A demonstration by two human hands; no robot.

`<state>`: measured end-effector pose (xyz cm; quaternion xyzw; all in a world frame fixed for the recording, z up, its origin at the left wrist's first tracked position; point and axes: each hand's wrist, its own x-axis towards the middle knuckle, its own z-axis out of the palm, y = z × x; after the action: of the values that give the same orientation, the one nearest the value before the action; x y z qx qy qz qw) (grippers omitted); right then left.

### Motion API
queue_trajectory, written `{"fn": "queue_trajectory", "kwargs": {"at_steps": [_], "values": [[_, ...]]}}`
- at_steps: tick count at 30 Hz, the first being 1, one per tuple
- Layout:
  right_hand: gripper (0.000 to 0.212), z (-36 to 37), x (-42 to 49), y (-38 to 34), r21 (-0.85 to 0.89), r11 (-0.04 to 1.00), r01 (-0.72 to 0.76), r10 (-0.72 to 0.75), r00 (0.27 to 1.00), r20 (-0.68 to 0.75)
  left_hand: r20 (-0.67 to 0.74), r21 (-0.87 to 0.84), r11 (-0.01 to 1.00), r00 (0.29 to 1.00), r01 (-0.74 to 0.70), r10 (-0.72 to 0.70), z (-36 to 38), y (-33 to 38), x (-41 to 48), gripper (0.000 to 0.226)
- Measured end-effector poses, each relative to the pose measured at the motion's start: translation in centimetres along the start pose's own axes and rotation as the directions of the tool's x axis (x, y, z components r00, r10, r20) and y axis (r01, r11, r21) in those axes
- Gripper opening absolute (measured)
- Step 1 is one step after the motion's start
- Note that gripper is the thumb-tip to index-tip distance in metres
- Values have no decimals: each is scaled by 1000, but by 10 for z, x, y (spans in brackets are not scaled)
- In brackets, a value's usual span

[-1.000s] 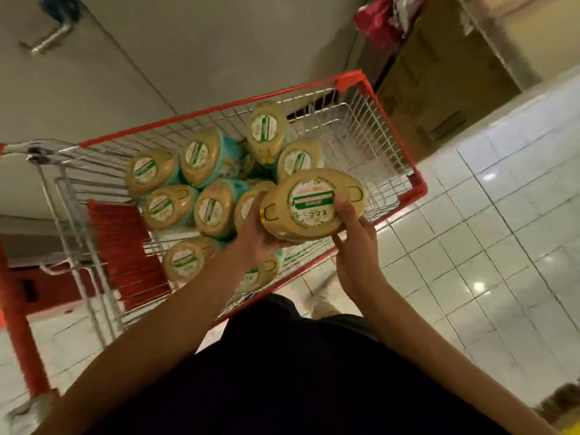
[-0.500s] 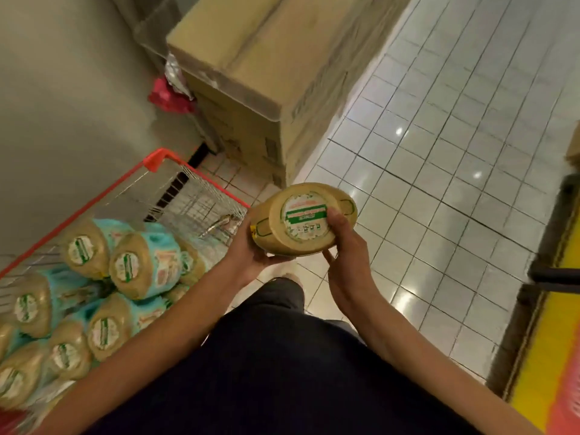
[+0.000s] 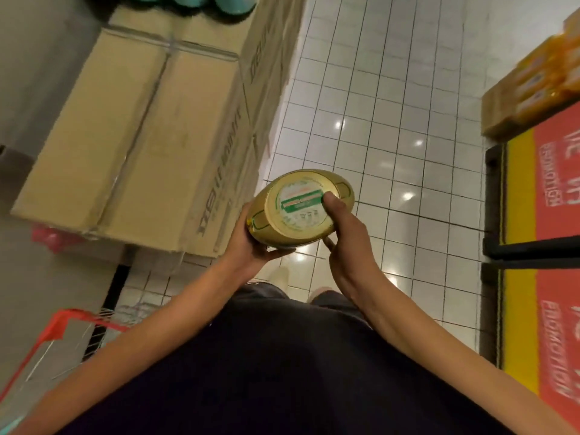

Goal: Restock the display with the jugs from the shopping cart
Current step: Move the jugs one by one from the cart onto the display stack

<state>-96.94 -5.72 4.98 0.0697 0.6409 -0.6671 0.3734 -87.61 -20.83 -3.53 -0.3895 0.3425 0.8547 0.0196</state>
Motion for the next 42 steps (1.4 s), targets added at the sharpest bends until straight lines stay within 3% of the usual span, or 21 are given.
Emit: {"fn": "queue_trajectory", "kwargs": {"at_steps": [6,13,17,19,21,27,33,42], "values": [[47,4,94,-78,-35,997,65,-64,998,22,55,26,999,998,-45,43,43,78,86,57],[58,31,225,-175,-176,974,145,-85,947,310,-97,-140,974,981,-179,167,69,169,169,59],[51,71,288,-227,-253,957,139,-5,883,469,-240,-313,918,956,-242,170,76,224,193,64],[38,97,312,-248,-279,950,140,33,844,536,-319,-390,865,928,-316,195,75,246,198,52],[30,128,330,-266,-283,948,145,59,794,605,-396,-406,819,886,-406,243,70,269,197,45],[22,240,363,-307,-255,958,128,121,628,769,-554,-412,686,763,-599,334,32,350,190,57],[24,353,386,-338,-242,961,137,120,583,804,-672,-366,669,681,-647,291,-16,455,191,59],[19,474,428,-385,-185,980,73,102,615,782,-770,-358,658,608,-663,193,-58,592,213,57]]}}
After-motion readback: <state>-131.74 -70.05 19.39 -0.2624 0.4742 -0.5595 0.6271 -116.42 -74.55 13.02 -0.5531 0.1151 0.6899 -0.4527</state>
